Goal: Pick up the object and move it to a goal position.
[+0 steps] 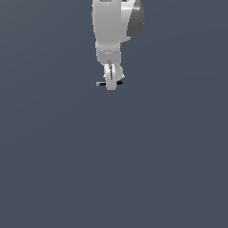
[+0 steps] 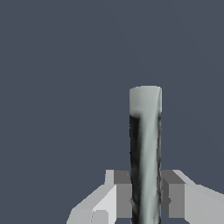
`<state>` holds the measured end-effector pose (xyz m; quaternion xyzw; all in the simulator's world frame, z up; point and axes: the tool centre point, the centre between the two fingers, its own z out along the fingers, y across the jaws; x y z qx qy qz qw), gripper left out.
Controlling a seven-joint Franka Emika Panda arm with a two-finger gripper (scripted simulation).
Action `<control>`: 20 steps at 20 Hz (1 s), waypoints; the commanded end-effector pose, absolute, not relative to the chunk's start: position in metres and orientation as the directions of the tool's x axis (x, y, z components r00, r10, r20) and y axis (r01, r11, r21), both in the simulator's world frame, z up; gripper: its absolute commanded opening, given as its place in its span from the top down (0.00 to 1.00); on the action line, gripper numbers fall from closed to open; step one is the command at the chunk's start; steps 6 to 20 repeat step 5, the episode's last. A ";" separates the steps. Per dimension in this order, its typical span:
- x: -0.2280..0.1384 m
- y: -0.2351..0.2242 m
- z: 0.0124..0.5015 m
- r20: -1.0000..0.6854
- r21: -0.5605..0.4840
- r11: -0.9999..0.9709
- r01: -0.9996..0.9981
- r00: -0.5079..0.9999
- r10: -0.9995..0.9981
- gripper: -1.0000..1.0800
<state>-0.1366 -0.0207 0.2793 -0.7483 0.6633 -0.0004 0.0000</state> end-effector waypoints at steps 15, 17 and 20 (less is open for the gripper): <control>-0.139 -0.023 0.289 0.000 0.000 -0.122 -0.993 0.122 -0.993 1.00; -0.139 -0.023 0.289 0.000 0.000 -0.122 -0.993 0.122 -0.993 1.00; -0.139 -0.023 0.289 0.000 0.000 -0.122 -0.993 0.122 -0.993 1.00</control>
